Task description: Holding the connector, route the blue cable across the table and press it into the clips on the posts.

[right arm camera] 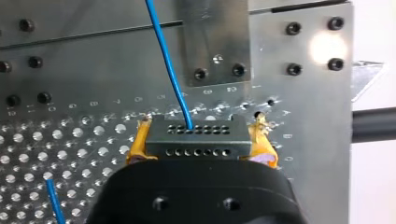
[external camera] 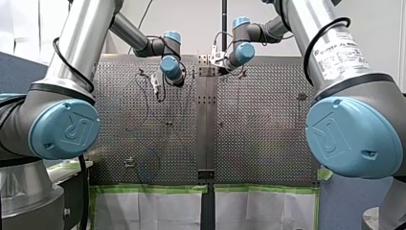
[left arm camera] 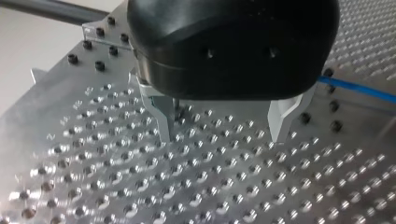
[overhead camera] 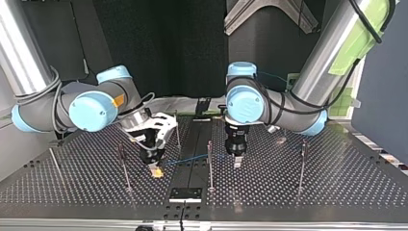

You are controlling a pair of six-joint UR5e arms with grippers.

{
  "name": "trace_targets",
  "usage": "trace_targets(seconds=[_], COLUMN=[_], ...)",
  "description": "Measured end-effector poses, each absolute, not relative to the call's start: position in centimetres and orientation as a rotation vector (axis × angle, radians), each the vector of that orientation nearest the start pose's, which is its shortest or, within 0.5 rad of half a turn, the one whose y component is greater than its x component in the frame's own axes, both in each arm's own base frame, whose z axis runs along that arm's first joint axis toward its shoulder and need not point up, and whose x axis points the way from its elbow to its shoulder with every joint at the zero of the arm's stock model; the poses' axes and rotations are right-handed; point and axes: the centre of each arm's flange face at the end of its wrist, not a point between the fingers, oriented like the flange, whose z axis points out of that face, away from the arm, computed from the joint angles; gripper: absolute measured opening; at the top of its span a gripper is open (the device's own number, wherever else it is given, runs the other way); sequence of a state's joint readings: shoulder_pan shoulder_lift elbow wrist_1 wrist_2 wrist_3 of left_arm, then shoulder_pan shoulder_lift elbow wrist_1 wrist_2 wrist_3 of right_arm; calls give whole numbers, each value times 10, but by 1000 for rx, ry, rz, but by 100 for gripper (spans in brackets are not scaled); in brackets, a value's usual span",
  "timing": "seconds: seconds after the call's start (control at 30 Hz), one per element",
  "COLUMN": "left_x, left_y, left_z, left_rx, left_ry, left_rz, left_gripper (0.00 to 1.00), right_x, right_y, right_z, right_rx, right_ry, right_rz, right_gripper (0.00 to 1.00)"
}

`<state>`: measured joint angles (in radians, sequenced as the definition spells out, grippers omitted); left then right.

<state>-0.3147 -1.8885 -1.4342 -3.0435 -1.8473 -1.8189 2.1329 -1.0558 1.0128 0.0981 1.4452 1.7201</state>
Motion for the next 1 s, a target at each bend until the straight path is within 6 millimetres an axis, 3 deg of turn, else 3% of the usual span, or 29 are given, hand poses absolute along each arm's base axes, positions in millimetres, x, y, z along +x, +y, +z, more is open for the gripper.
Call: trace_targets(seconds=[0.67, 1.0], left_x=[461, 425], left_y=[-296, -314], left_z=[407, 438], left_rx=[-111, -57], left_ry=[1655, 1590], left_rz=[-252, -295], left_gripper=[99, 99], right_x=[488, 484], right_y=[-496, -498], right_z=[453, 452], right_rx=[-2362, -2365], right_ry=[1351, 1366], right_rz=[-2398, -2391], right_gripper=[0, 0])
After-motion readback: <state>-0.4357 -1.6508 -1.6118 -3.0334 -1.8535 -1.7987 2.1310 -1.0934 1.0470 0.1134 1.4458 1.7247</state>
